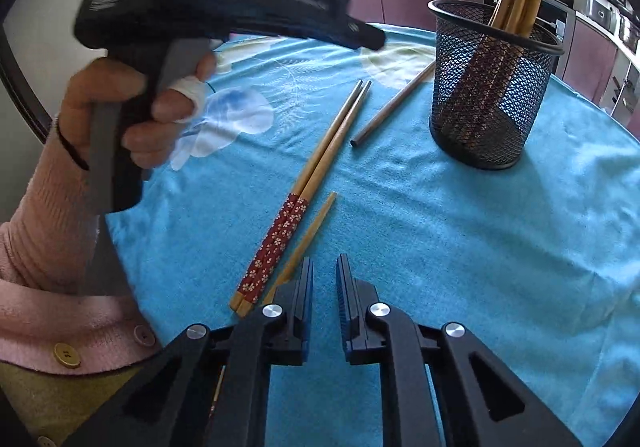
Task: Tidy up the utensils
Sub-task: 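Open both tools and move them back over the last chopsticks, then grasp a chopstick with the left tool while the right tool grasps another, then lift both chopsticks upright and lower them into the mesh cup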
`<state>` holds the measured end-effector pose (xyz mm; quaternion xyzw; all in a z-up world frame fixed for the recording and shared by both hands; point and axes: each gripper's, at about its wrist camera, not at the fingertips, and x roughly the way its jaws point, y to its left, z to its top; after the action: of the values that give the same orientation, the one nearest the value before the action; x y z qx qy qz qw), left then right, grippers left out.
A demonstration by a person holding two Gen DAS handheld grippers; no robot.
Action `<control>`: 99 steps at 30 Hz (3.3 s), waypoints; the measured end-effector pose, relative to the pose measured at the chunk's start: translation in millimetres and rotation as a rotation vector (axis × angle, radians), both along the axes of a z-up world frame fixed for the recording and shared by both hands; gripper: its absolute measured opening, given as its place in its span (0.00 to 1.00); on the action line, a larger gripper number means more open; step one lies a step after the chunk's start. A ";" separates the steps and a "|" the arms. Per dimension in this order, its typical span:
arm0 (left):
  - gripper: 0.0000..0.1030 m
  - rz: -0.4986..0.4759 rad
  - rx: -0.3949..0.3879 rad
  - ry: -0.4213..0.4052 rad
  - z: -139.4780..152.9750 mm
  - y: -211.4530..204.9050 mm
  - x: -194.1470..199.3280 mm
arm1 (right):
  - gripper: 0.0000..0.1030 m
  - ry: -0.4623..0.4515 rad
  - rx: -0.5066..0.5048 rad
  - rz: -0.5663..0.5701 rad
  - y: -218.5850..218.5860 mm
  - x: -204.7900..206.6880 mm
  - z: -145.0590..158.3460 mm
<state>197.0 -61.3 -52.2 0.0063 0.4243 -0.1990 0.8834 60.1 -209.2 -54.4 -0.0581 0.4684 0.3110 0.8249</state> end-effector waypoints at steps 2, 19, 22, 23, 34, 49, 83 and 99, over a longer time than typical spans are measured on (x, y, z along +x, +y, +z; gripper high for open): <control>0.16 -0.006 0.034 0.019 -9.3 -10.0 7.8 | 0.12 0.003 0.011 -0.006 -2.7 -0.1 0.2; 0.08 0.053 0.127 0.034 -34.5 -35.1 26.1 | 0.19 0.001 0.073 -0.037 -20.5 3.7 3.1; 0.08 0.073 0.069 0.008 -19.8 -21.8 14.5 | 0.19 -0.005 0.073 -0.031 -21.6 -1.3 6.1; 0.08 0.081 0.049 -0.003 -14.2 -15.4 8.7 | 0.19 -0.005 0.073 -0.027 -21.3 -1.3 6.6; 0.08 0.190 -0.092 -0.013 3.5 63.6 -73.4 | 0.19 -0.003 0.007 0.016 1.9 -9.9 1.6; 0.08 0.224 -0.160 0.118 -51.8 76.7 -122.8 | 0.05 -0.055 -0.062 -0.046 8.0 10.1 1.8; 0.07 0.227 0.024 0.061 -48.1 51.2 -46.9 | 0.04 -0.082 -0.044 -0.076 14.4 39.3 -0.1; 0.07 0.123 -0.206 -0.036 16.6 68.7 -92.6 | 0.04 -0.226 0.172 -0.109 -24.7 23.9 63.9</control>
<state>104.4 7.4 -35.6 -0.1069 0.3855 -0.1866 0.8973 83.9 -233.9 9.4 0.0036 0.3466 0.2963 0.8900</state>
